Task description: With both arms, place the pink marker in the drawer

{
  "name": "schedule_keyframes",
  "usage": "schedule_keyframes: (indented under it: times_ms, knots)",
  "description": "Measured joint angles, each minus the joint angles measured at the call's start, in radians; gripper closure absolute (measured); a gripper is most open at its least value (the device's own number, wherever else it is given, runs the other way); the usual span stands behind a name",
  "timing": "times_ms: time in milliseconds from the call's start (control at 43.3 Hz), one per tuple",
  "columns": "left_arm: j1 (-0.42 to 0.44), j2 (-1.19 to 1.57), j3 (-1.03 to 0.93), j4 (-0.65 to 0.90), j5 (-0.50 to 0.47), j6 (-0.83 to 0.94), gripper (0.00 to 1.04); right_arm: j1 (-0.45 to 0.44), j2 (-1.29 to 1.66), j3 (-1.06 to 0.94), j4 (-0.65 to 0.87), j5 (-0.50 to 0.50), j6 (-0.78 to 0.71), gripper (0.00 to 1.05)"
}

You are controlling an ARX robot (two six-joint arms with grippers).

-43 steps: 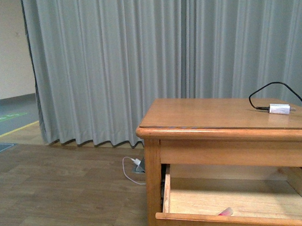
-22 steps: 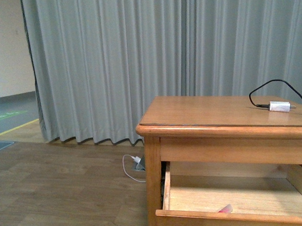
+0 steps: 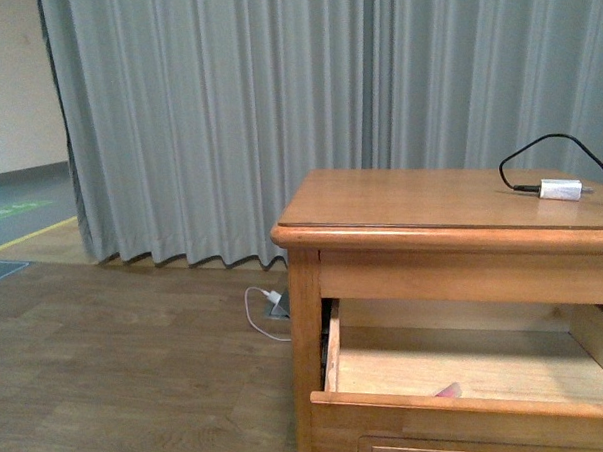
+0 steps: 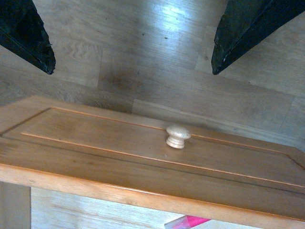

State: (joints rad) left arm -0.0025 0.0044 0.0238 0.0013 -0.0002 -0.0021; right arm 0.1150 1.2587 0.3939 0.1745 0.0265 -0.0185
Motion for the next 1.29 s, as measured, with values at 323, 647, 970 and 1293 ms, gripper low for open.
schedule_keyframes:
  times_ms: [323,647,970,1293]
  knots:
    - [0.0,0.0,0.0,0.0,0.0,0.0,0.06,-0.012,0.43,0.086,0.502,0.036,0.005,0.08]
    - [0.0,0.0,0.0,0.0,0.0,0.0,0.06,-0.048,0.687,0.262,0.761,0.045,0.063,0.08]
    - [0.0,0.0,0.0,-0.001,0.0,0.0,0.06,-0.066,0.879,0.381,0.875,0.068,0.114,0.08]
    - [0.0,0.0,0.0,-0.001,0.0,0.0,0.06,-0.067,0.971,0.528,0.857,0.055,0.13,0.08]
